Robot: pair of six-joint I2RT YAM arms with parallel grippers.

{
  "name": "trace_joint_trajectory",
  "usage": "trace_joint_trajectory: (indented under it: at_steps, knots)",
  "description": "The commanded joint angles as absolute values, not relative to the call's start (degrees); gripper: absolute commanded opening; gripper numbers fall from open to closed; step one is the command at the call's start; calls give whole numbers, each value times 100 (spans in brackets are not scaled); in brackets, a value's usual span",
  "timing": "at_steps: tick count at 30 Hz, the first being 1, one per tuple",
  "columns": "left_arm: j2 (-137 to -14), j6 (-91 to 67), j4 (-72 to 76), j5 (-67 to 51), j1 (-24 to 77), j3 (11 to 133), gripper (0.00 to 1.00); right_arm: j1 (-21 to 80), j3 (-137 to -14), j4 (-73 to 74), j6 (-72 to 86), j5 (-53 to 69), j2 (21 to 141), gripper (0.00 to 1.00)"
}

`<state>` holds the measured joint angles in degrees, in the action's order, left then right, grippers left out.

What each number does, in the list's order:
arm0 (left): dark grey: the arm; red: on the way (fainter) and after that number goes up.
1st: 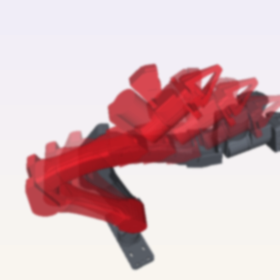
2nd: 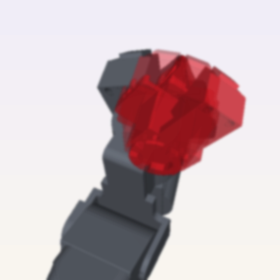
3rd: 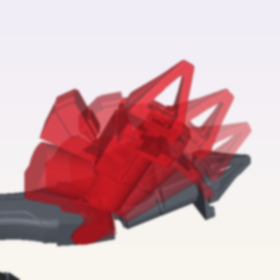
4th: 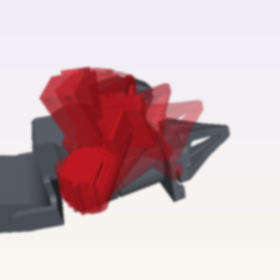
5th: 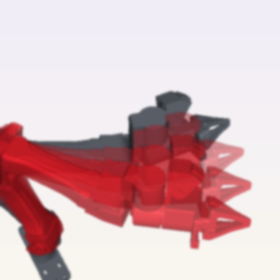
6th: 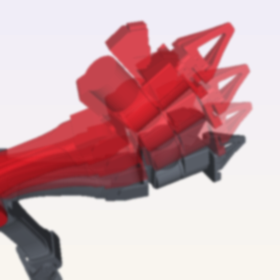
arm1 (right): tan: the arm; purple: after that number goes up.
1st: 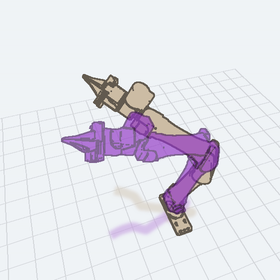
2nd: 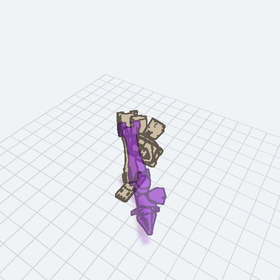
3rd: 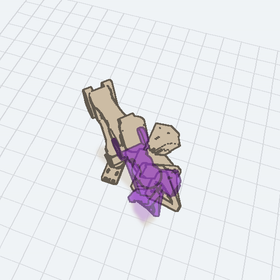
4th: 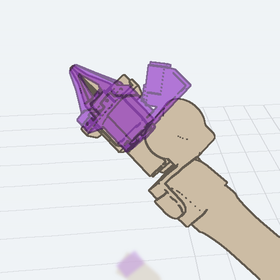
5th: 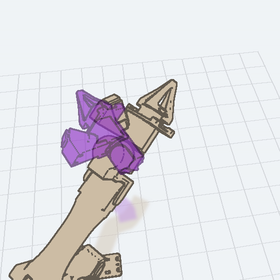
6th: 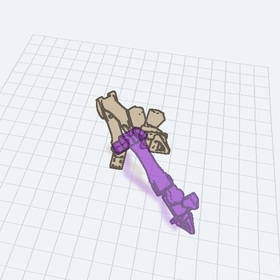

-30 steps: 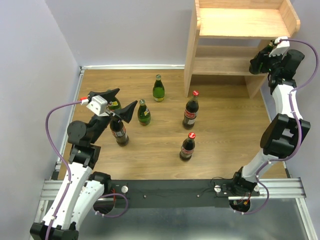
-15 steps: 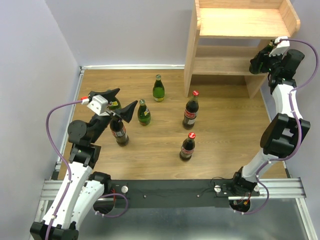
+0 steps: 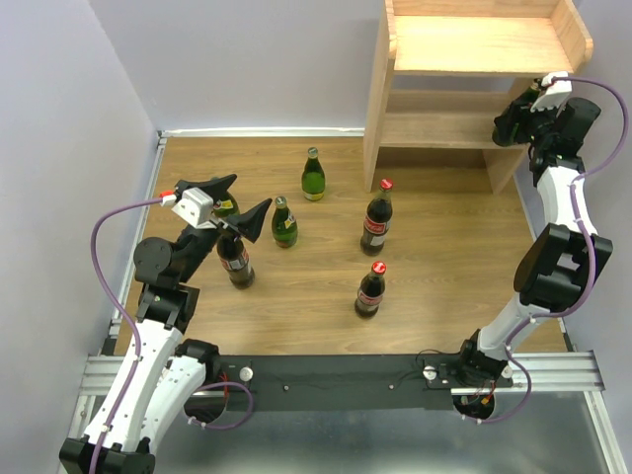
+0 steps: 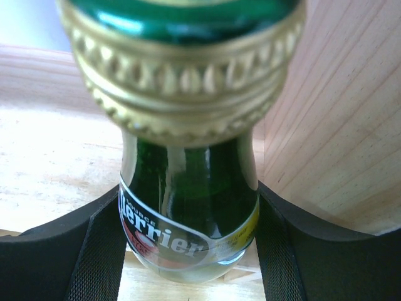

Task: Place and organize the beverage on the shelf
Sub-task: Pick up the drink from the center of the board.

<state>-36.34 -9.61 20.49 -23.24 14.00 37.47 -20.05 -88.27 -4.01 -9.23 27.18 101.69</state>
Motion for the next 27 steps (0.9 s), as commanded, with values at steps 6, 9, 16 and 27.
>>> trace_joint_trajectory:
  at_steps: [6,9,16,27]
  knots:
    - [-3612,-905,2013,-2276,1415,3753,96,-1934,-8719,-888,-1028,2593,10134,76]
    - [-3612,-905,2013,-2276,1415,3753,96,-1934,-8692,-888,-1028,2584,10125,82]
    - [-3604,-905,2013,-2268,1415,3753,96,-1934,-8657,-888,-1028,2558,10081,86]
    - [-3595,-905,2021,-2276,1415,3753,96,-1934,-8622,-888,-967,2487,10063,83]
